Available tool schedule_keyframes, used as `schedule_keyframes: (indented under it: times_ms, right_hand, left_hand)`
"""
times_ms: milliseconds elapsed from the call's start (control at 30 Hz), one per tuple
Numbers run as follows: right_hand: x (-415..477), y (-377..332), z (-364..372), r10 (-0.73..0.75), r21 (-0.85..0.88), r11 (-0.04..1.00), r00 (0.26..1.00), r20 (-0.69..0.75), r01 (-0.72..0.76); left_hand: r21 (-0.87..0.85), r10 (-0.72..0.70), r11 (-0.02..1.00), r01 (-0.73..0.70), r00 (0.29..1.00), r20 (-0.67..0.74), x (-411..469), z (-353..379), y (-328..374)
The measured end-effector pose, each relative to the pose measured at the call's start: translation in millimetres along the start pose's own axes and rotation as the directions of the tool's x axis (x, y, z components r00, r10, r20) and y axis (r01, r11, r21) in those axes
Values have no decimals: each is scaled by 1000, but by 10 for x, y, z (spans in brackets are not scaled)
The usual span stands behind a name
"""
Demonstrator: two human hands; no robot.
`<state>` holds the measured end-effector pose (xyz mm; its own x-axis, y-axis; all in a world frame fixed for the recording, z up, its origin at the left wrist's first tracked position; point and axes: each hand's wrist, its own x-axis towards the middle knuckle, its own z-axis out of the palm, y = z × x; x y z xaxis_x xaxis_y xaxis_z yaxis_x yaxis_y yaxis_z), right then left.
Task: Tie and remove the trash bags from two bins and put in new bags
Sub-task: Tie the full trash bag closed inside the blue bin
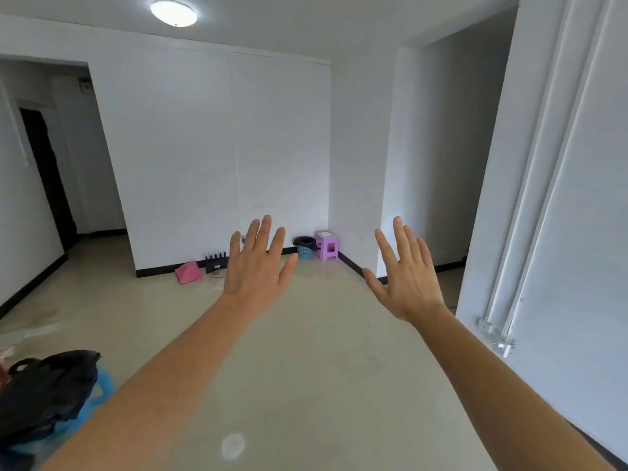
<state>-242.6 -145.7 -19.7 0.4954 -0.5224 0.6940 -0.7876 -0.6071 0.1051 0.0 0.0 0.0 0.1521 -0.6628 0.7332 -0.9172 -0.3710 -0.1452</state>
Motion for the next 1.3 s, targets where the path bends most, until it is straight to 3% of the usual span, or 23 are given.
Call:
schedule_keyframes:
  times_ms: [267, 533, 800, 1033, 1200, 1300]
  right_hand:
    - [1102, -299, 1335, 15, 21, 1000, 999, 42, -16]
    - [2486, -642, 2579, -14, 18, 1000, 990, 141, 12]
    - [3637, -213, 4094, 9, 14, 1000, 992, 127, -10]
    - [4957, 504, 5733, 50, 11, 999, 979, 197, -53]
    - [6198, 806, 6689, 92, 37, 994, 971, 219, -103]
    - [6781, 708, 7396, 38, 75, 996, 971, 235, -57]
  left_hand:
    - [-57, -114, 992, 116, 993, 31, 696, 1248, -787]
    - [-43, -91, 994, 96, 991, 102, 1825, 2485, -1545]
    - [-89, -21, 996, 31, 993, 113, 3009, 4177, -1565]
    - [-40, 1, 999, 9, 972, 235, 4401, 5915, -1477]
    - [-21, -41, 999, 46, 977, 208, 5411, 6844, -1810]
    - [-19, -50, 998, 54, 983, 178, 5828, 7475, -2125]
